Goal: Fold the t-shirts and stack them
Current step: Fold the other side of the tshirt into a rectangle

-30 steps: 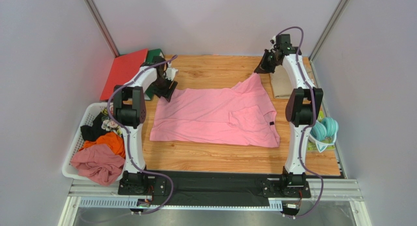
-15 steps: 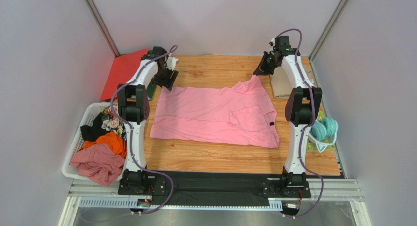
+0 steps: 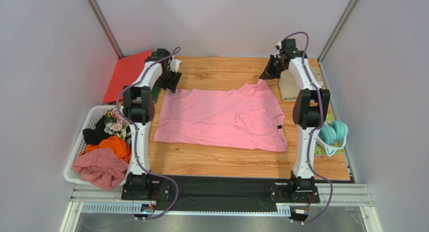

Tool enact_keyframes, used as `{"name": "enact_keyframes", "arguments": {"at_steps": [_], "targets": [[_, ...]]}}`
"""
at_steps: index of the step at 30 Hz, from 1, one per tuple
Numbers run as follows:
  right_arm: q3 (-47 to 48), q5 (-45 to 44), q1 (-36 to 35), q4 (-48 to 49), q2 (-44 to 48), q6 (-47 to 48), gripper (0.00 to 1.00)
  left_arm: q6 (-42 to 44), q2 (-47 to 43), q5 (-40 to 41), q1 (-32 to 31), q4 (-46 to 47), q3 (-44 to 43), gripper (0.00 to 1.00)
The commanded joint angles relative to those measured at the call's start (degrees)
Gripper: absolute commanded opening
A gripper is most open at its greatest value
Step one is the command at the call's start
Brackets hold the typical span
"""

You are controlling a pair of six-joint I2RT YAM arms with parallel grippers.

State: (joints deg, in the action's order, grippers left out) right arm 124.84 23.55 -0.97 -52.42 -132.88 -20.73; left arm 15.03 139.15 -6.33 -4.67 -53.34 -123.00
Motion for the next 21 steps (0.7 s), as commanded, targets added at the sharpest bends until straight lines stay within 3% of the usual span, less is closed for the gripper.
{"name": "enact_keyframes", "arguments": {"at_steps": [1,11,17,21], "targets": [[-0.82,0.97,-0.52,1.71,1.57,0.69,0.0,-1.93,1.91,0.44,1.32,-0.27,-4.44,0.65],[-1.88,1.06,-0.87,2.06,2.89,0.61,0.0,-2.63,3.67,-1.49,1.68,-0.71,-5.23,0.57],[-1.7,0.97,-0.87,2.06,3.42,0.52,0.0,-2.63,1.83,-2.37,1.68,0.16,-1.55,0.33],[-1.09,0.88,-0.87,1.45,3.68,0.43,0.0,-2.37,0.86,-1.5,1.68,0.78,0.3,0.03]]}}
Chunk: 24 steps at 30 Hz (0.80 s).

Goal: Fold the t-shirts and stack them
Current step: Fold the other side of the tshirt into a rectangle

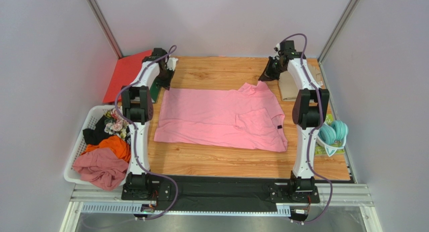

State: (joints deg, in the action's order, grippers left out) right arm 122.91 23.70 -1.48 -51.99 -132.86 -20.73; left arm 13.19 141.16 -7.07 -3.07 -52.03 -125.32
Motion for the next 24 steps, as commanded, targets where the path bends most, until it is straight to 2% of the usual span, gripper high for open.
{"name": "enact_keyframes", "arguments": {"at_steps": [1,7,18,24], "targets": [[1.01,0.47,-0.37,0.84,3.66,0.43,0.0,-0.45,-1.41,-0.66,0.08,-0.53,2.71,0.0],[1.19,-0.41,-0.37,0.04,5.67,0.6,0.0,-0.45,-5.01,-1.63,0.17,-1.23,4.46,0.0],[-0.74,-2.87,-0.28,-3.12,12.79,0.52,0.0,1.57,-19.16,-3.3,0.17,-1.76,13.69,0.0],[-4.52,-3.75,-0.28,-3.82,17.37,0.25,0.0,2.01,-23.21,-3.21,0.17,-3.25,13.0,0.0]]}}
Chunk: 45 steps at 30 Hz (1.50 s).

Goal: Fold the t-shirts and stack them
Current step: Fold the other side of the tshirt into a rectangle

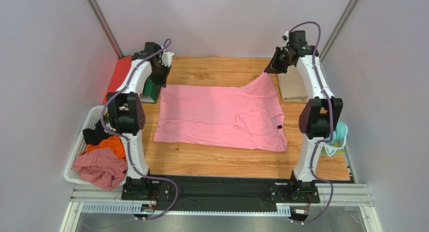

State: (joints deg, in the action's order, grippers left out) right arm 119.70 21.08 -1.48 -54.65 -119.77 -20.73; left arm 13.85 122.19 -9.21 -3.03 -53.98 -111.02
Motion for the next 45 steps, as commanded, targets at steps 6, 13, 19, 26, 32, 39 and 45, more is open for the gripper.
{"name": "enact_keyframes", "arguments": {"at_steps": [6,13,19,26,32,39,45], "targets": [[-4.29,-2.53,-0.28,-2.39,7.35,0.69,0.0,1.71,-8.1,-1.33,0.13,-2.01,2.47,0.0],[-6.85,-3.85,-0.2,-2.83,10.25,0.25,0.0,2.68,-13.03,-0.37,0.13,0.8,9.94,0.0],[0.16,-3.59,0.33,-3.7,4.38,-0.45,0.0,1.98,-8.22,0.33,0.13,0.37,5.49,0.0],[16.08,-1.4,0.95,-7.12,-6.17,-1.15,0.0,0.74,0.58,1.56,0.13,-3.67,-6.3,0.0],[10.33,-0.87,0.86,-6.35,-4.87,-1.15,0.0,1.44,-1.51,1.13,0.13,-3.42,-3.86,0.0],[-8.04,-3.06,0.95,-3.71,7.15,-0.8,0.0,3.82,-11.96,0.6,0.13,0.53,10.02,0.0],[-19.4,-5.17,0.95,-2.12,17.18,-1.15,0.0,5.05,-20.31,-0.1,0.13,1.51,18.47,0.0]]}}
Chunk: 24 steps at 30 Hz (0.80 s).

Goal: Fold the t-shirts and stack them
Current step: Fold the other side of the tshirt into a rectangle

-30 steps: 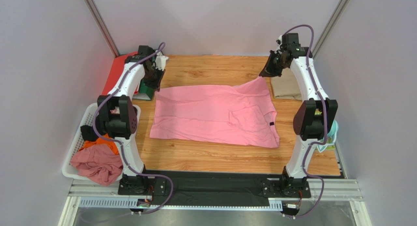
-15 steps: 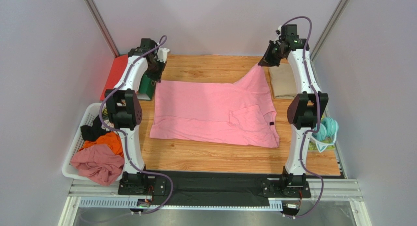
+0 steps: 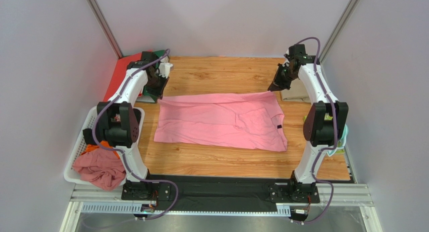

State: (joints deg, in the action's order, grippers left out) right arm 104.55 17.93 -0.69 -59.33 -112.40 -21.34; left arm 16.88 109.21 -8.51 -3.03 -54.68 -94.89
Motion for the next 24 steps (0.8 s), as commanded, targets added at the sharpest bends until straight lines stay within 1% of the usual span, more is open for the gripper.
{"name": "enact_keyframes", "arguments": {"at_steps": [1,6,11,18,24], "targets": [[-6.53,-2.2,0.25,2.55,10.7,-0.45,0.0,2.01,-7.95,-0.8,0.13,2.29,3.56,0.0],[-12.52,-3.52,0.25,2.47,15.88,-0.28,0.0,2.01,-10.33,-1.51,0.13,2.56,6.29,0.0],[-17.88,-3.87,0.16,3.52,17.91,-0.37,0.0,1.92,-11.56,-2.91,0.13,3.08,9.11,0.0],[-20.44,-4.75,0.08,3.35,18.71,-0.1,0.0,3.15,-13.4,-3.09,0.13,4.31,13.85,0.0],[-24.04,-5.36,0.16,3.34,20.55,0.07,0.0,3.51,-13.85,-2.91,0.13,5.1,15.52,0.0]]}}
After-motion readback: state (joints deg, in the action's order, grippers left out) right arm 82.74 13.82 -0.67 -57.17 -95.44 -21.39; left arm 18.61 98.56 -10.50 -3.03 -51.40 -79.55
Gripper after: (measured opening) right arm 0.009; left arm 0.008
